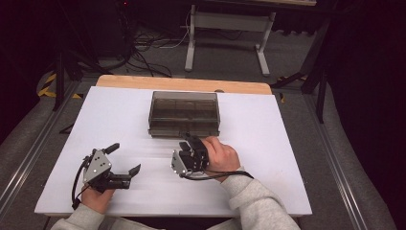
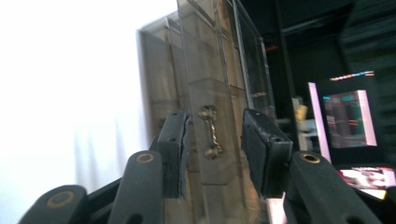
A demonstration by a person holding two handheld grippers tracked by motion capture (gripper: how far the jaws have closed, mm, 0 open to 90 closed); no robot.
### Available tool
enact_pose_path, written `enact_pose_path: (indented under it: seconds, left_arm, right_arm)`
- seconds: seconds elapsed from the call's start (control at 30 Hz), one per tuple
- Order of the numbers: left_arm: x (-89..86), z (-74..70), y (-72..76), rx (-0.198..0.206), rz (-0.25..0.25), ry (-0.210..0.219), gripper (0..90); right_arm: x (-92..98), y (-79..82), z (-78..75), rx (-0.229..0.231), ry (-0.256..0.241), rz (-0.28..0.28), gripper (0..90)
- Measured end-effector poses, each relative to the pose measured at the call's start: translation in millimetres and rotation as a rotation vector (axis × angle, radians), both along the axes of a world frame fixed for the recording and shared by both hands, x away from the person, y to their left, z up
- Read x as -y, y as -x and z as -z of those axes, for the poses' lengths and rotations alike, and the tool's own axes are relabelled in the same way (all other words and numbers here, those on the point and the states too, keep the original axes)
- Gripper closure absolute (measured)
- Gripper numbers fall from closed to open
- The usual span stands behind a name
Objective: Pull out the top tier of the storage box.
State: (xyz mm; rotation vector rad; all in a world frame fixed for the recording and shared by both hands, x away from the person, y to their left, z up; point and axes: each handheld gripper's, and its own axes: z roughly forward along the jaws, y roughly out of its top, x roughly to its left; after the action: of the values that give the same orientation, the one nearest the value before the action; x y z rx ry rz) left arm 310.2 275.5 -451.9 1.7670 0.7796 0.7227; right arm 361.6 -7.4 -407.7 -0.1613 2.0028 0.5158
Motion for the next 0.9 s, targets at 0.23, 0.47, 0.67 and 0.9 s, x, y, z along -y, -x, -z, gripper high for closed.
enact_pose_path:
  seconds: [0.23,0.47,0.67,0.9]
  left_arm:
    - [0.2,0.2,0.0,-0.003,-0.001,0.005,0.9]
    - [0.2,0.2,0.0,-0.003,-0.001,0.006,0.9]
    - [0.3,0.2,0.0,-0.003,0.000,0.004,0.9]
    - [0.4,0.2,-0.1,-0.003,0.000,0.004,0.9]
  right_arm:
    - [11.3,-5.2,-19.4,-0.158,-0.111,-0.071,53.0]
    - [22.8,-18.0,-35.8,-0.351,-0.201,-0.108,44.3]
    - [29.9,-30.9,-43.7,-0.505,-0.288,-0.113,41.1]
    - [32.1,-45.8,-48.1,-0.598,-0.282,-0.078,41.2]
